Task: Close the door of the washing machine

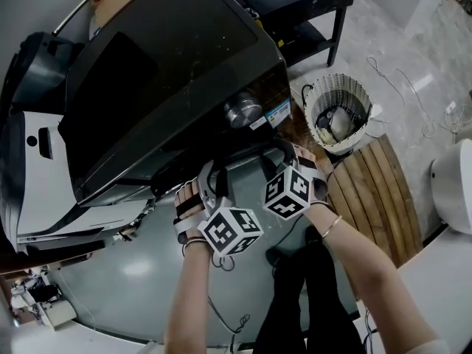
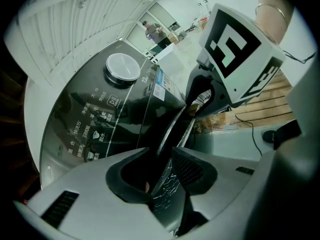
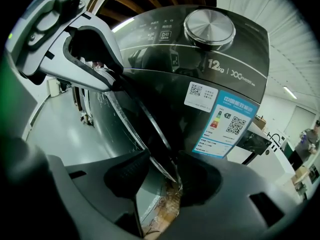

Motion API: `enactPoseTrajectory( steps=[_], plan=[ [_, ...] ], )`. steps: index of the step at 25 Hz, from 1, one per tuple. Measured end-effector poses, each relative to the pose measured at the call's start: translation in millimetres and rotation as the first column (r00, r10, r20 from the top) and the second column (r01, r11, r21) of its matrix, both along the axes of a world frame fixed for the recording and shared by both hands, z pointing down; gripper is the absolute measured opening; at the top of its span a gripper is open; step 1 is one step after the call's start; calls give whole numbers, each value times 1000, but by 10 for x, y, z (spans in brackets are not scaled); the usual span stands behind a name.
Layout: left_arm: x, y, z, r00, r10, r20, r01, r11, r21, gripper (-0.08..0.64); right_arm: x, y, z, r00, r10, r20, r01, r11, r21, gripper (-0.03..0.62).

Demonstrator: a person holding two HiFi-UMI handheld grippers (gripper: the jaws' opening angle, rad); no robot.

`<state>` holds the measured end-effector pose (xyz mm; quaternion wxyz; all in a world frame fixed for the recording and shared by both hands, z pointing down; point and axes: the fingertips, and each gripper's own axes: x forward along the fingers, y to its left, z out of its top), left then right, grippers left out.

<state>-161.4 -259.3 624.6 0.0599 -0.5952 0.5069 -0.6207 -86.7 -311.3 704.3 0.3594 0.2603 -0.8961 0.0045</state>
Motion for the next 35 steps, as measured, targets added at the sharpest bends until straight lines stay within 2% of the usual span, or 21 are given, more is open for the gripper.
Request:
enactPoseTrajectory(
  steps=[15,28,35],
  plan=[
    [5,42,-64,999,-38,-10,38,999,23,172,74,39,-38,998,44,43,-41,997,-67,177],
    [43,49,-68,999,-43,-11,43,999,6,186,115,77,-49,998,48,50,-44,995,-85,181],
    [69,125,-140,999,-49,-19,49,999,21,192,179,137,-118,997,54,61,-48,995,-90,181]
  ],
)
